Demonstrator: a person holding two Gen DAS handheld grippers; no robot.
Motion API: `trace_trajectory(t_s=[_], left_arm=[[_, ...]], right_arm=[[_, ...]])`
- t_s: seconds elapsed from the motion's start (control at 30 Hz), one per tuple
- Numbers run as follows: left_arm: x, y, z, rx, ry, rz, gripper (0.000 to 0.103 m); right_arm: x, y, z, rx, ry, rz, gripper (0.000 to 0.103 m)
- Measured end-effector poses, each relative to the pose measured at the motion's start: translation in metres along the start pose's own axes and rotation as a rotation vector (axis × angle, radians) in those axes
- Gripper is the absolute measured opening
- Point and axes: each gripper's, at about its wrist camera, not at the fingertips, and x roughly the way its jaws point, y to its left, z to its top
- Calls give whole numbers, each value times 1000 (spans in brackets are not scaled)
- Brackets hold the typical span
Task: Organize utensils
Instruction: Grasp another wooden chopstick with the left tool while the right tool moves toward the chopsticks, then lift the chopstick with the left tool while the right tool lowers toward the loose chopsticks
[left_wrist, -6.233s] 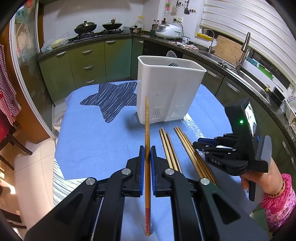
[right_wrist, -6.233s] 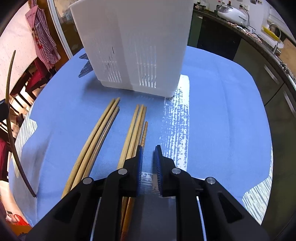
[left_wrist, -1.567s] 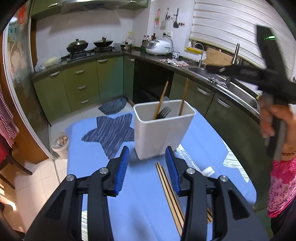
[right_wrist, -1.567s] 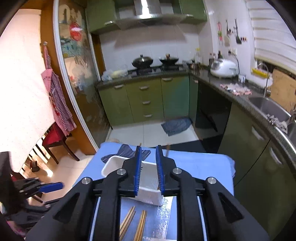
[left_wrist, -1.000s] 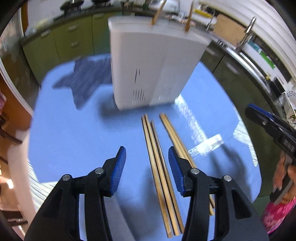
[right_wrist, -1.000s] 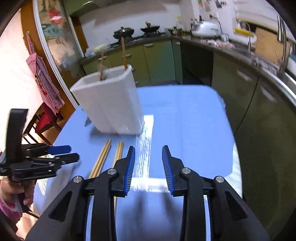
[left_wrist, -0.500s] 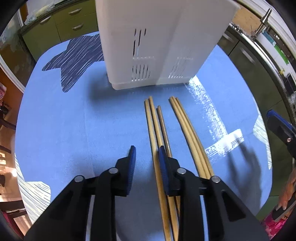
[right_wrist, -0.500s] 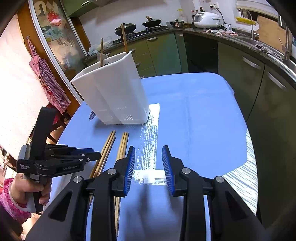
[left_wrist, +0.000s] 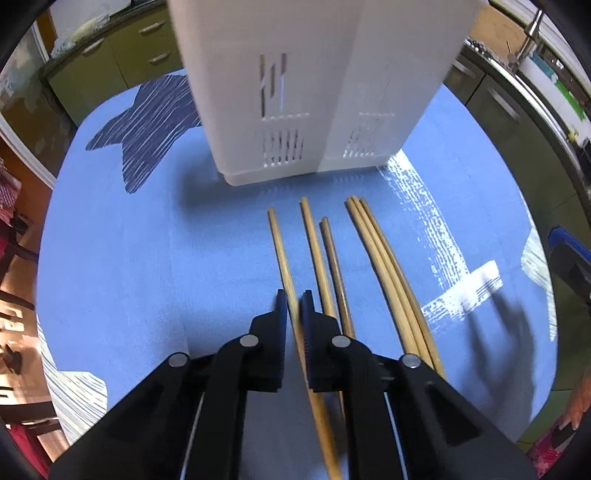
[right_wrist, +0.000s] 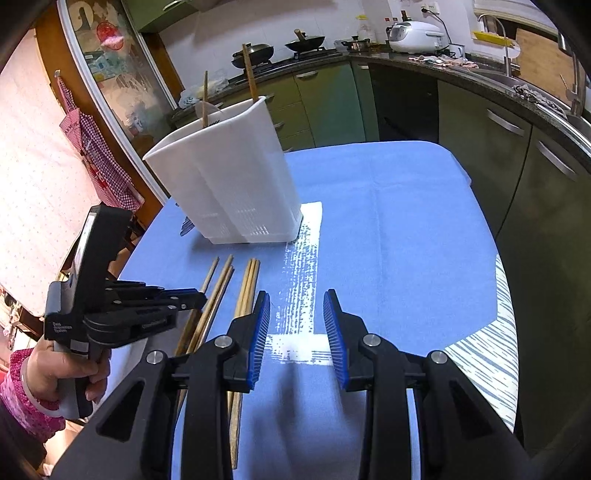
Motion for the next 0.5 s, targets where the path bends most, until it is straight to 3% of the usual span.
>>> trace_trajectory(t_s=[0.2, 0.5], left_arm=[[-24, 16, -7, -24, -74, -24, 7], [-113, 21, -32, 11, -314, -27, 7]], right_arm=[[7, 0, 2, -13, 25, -12, 31], [44, 22, 7, -64, 140, 70, 31]])
